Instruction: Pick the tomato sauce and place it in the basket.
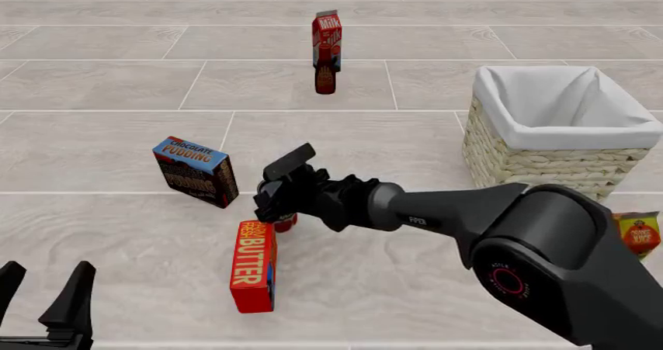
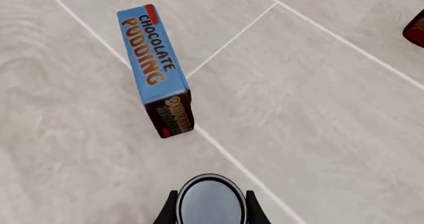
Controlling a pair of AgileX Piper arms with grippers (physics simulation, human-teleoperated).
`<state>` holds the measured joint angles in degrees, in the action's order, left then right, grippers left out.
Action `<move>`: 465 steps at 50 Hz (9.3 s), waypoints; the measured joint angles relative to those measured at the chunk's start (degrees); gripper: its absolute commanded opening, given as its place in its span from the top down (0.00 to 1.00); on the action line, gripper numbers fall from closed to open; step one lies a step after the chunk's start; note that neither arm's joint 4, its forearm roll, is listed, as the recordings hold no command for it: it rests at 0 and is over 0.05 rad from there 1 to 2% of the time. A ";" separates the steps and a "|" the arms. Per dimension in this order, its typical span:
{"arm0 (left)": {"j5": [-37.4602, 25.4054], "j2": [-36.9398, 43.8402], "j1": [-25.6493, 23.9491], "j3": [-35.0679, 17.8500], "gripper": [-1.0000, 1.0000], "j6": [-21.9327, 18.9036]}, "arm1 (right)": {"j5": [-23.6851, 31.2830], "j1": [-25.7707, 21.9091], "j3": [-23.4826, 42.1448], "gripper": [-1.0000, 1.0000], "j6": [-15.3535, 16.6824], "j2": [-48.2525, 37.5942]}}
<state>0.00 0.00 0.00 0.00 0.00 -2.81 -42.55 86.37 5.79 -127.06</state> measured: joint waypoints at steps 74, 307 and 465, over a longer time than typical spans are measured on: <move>0.00 0.00 0.00 0.00 0.00 0.00 | 0.56 7.18 -1.40 1.00 6.35 3.36; 0.00 0.00 0.00 0.00 0.00 0.00 | 13.20 51.65 5.72 1.00 6.43 23.35; 0.00 0.00 0.00 0.00 0.00 0.00 | 7.18 55.18 3.59 0.00 4.97 15.00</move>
<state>0.00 0.00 0.00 0.00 0.00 4.37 12.62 89.96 10.77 -112.06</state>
